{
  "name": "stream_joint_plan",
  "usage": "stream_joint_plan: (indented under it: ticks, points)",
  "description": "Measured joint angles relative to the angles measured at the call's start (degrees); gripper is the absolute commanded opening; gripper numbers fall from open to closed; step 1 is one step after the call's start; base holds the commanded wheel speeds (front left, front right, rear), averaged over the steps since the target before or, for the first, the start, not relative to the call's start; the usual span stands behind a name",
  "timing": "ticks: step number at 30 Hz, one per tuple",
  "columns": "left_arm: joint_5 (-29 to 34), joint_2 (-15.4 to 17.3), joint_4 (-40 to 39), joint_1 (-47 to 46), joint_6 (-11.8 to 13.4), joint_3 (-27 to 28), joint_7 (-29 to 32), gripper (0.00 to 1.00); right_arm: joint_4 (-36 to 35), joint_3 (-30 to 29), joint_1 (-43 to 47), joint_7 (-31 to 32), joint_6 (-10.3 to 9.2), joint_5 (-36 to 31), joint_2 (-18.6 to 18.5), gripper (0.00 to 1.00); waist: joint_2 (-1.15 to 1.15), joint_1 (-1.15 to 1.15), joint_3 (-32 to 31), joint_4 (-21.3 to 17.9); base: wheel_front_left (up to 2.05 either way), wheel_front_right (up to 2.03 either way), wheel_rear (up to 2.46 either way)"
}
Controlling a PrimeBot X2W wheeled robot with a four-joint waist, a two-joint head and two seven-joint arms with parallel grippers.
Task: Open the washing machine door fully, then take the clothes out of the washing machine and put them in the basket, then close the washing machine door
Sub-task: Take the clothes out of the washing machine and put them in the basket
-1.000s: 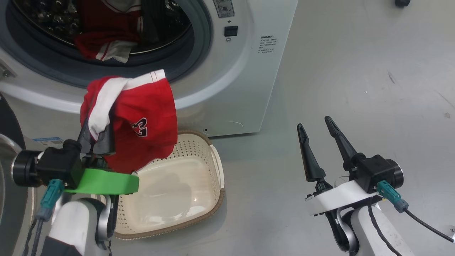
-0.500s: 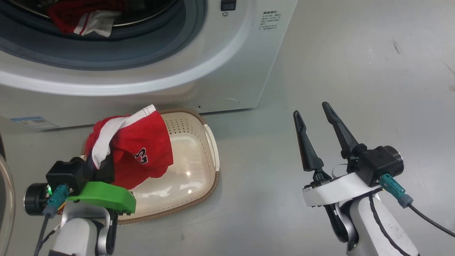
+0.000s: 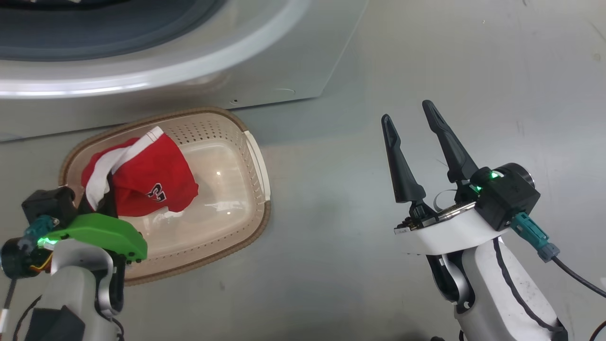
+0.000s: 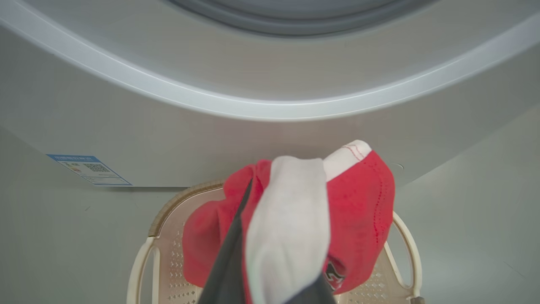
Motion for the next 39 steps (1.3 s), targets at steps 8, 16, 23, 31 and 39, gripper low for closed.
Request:
stream_joint_plan:
  ticks: [8,16,23,31,39]
  points:
    - [-0.9,2.8,6.8,-4.7,-0.8,1.2,3.4,0.0,-1.6,1.2,-2.4,0.0,-0.83,0.7,0.0,1.0,0.0,0.0,5.3,-3.0,0.0,0.0,0.0]
    - [-2.4,3.7,12.2,-9.7,-2.0,1.5,6.6,0.0,-2.9,1.4,-4.9,0.0,-1.49,1.2,0.0,1.0,0.0,0.0,9.4,-5.2,0.0,0.0,0.0]
    - [-4.1,4.5,17.6,-13.8,-2.5,2.9,8.5,0.0,-3.9,1.8,-7.1,0.0,-2.4,1.7,0.0,1.0,0.0,0.0,13.0,-7.1,0.0,0.0,0.0]
    - [-4.8,4.4,22.4,-16.6,-3.6,2.8,9.4,0.38,-3.8,1.9,-7.8,0.0,-2.52,1.8,0.0,1.0,0.0,0.0,14.4,-7.8,0.0,0.0,0.0]
    - [-5.0,3.8,25.9,-18.8,-4.1,2.6,7.5,1.0,-3.3,1.6,-8.1,0.0,-2.92,1.8,0.0,1.0,0.0,0.0,13.6,-7.2,0.0,0.0,0.0]
